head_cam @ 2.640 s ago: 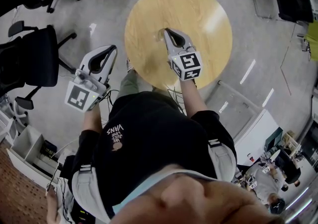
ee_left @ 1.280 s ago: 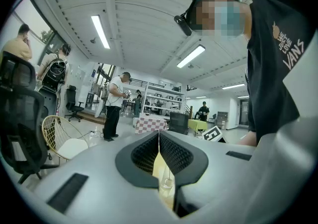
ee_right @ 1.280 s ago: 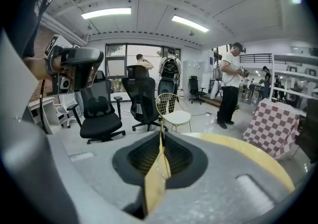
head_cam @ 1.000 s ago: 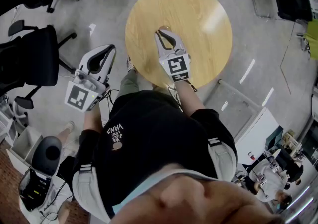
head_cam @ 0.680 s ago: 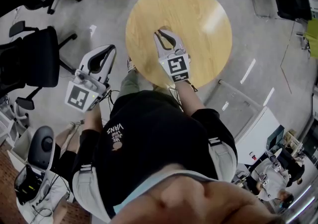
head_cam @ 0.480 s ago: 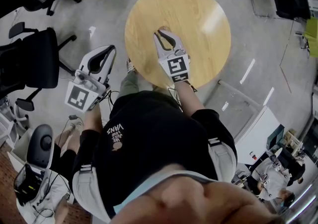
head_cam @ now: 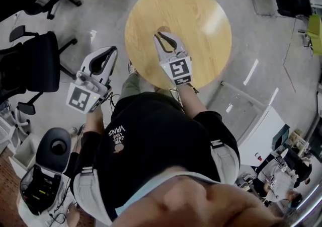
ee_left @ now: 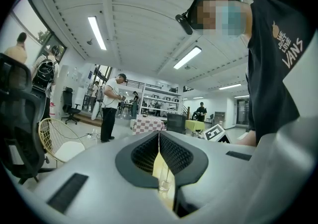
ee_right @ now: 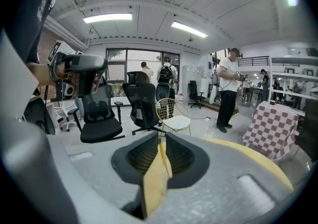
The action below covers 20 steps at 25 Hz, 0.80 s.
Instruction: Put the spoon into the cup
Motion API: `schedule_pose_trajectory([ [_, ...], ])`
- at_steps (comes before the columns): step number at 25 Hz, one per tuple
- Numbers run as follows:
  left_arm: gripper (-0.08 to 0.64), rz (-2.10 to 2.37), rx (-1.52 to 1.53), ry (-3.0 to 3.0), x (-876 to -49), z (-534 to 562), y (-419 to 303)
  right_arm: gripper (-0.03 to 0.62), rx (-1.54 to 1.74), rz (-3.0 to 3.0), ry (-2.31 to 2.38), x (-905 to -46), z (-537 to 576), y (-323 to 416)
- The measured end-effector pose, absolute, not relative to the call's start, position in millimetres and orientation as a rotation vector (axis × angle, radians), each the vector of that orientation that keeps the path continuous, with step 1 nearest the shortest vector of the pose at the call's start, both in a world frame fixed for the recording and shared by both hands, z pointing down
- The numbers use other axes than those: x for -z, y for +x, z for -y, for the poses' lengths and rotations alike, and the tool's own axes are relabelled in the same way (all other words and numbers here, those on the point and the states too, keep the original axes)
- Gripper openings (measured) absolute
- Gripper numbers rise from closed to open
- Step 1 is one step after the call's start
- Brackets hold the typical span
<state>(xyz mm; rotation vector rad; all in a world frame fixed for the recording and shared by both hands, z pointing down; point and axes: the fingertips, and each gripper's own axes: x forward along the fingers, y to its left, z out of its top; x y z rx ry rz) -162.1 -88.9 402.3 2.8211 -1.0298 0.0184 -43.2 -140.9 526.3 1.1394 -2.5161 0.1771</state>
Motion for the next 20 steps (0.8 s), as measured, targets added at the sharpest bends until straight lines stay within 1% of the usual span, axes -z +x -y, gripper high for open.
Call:
schedule_pose_trajectory([
  [7,-0.003,1.045,-0.059,2.833,-401.0,83.8,-159.4,0.046,-0.162,2.545,1.172,-506.1,136.2,-36.2],
  [20,-0.003,0.994,-0.008,2.881,-386.8,85.8,-141.3,0.037,-0.144,2.565,1.214,-481.1,128.5,-19.6],
])
